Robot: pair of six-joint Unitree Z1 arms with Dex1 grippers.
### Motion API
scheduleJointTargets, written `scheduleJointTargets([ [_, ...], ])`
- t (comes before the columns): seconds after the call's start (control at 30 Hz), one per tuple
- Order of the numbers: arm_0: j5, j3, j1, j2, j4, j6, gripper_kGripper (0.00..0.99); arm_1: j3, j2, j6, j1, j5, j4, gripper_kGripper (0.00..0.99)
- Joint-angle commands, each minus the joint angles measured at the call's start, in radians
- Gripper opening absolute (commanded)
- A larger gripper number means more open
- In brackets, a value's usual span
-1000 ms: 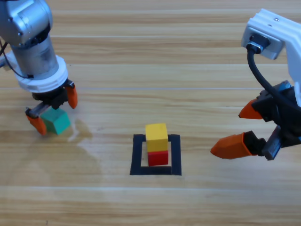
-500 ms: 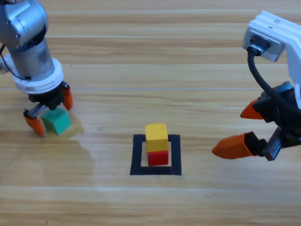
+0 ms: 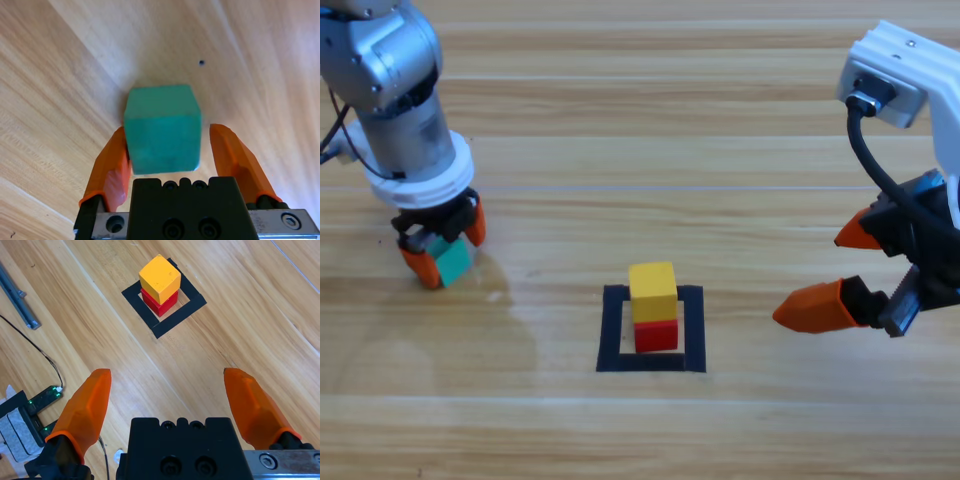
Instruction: Stack the blocks in the rectangular block: red at the bottom, yellow in the middle, green on top
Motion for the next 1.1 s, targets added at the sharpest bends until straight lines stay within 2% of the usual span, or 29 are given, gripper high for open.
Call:
scheduleJointTargets([
  [0.03,0.006,0.041,-0.033,0.019,-0.001,0.037,0.528,0.026,-0.011,0.009,-0.028,-0.006,-0.022,0.989],
  [0.13,0.029,0.078,-0.031,-0.027,-0.001,0.050,0.413,0.026,-0.011,0.010,-0.028,-0.006,-0.022,0.989],
  [0.57,0.020,0.026,-0.002,-0.032,0.022,0.100,0.413,0.026,-0.008,0.013,-0.028,-0.007,-0.023,0.989],
  [0.63,0.019,-0.026,0.000,-0.021,0.059,0.180,0.341,0.026,-0.010,0.030,-0.028,-0.013,-0.023,0.989],
  [0.77,0.017,-0.201,0.035,-0.023,0.205,0.426,0.081,0.020,-0.010,0.078,-0.028,-0.041,-0.023,0.989],
  [0.93,0.016,-0.493,0.003,-0.024,0.409,0.800,0.064,0.020,-0.013,0.101,-0.028,-0.058,-0.023,0.989],
  [1.1,0.020,-0.490,-0.129,-0.061,0.461,0.987,0.000,0.020,-0.010,0.101,-0.028,-0.058,-0.023,0.989],
])
